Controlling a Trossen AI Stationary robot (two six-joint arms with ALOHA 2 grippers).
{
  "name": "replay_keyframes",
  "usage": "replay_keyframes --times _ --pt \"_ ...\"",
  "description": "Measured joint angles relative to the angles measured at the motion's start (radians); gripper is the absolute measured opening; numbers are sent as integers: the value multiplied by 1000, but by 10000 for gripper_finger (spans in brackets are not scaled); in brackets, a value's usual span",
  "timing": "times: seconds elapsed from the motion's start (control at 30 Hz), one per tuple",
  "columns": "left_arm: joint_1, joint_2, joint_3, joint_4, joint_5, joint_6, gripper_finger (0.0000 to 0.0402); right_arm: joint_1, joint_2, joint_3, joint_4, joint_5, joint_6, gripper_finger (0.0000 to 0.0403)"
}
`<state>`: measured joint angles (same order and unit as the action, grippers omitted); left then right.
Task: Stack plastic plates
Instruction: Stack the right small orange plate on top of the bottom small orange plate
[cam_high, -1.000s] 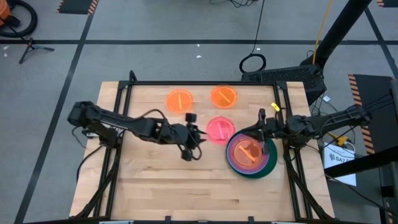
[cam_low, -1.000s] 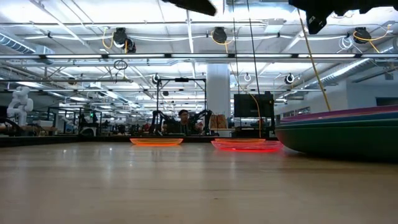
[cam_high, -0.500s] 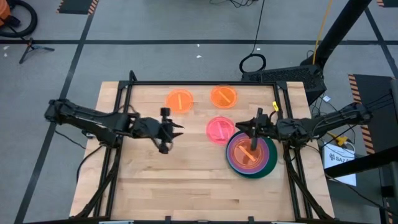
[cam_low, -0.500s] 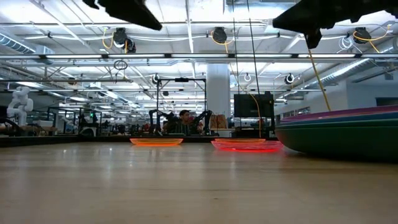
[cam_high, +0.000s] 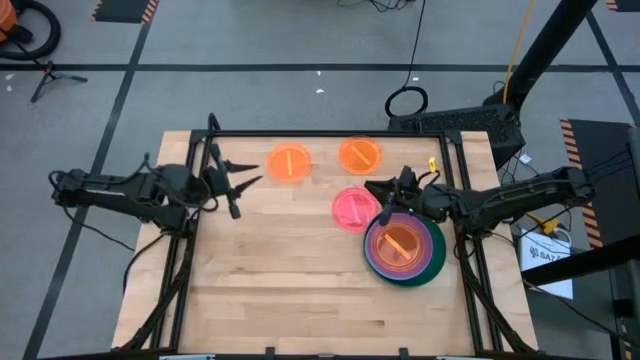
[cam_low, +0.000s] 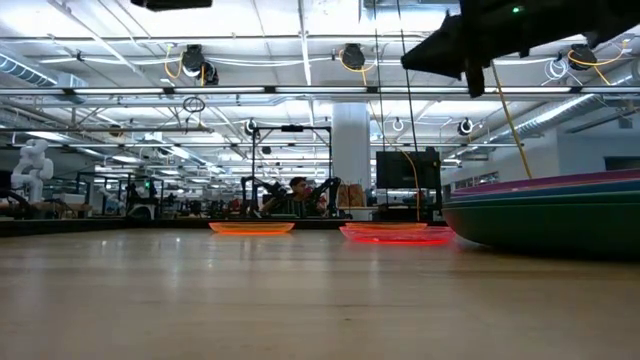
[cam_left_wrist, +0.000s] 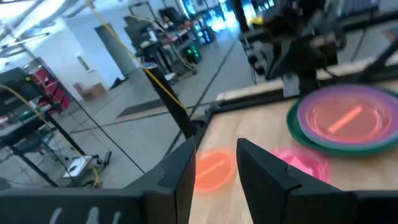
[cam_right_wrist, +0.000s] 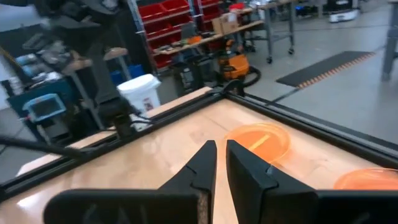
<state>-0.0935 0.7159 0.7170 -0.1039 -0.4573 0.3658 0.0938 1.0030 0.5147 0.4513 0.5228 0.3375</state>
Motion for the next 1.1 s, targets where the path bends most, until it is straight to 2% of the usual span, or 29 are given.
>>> replay_keyframes --times 0.13,0.3,0.57,0.7,0.9,1.1 --pt "22 -43 0 -81 0 -39 124 -47 61 71 -55 -4 17 31" --pt "47 -63 0 -166 0 -86 124 -114 148 227 -255 -54 32 31" --pt "62 -64 0 -196 -8 -86 124 -228 301 531 -831 -57 356 31" --pt "62 -64 0 -252 -8 -81 124 -280 392 659 -1042 -99 442 31" --pt "62 -64 0 -341 -9 -86 124 -396 527 810 -1194 -215 401 31" --pt "62 -64 0 -359 -9 -99 124 -541 628 866 -1309 -342 326 31"
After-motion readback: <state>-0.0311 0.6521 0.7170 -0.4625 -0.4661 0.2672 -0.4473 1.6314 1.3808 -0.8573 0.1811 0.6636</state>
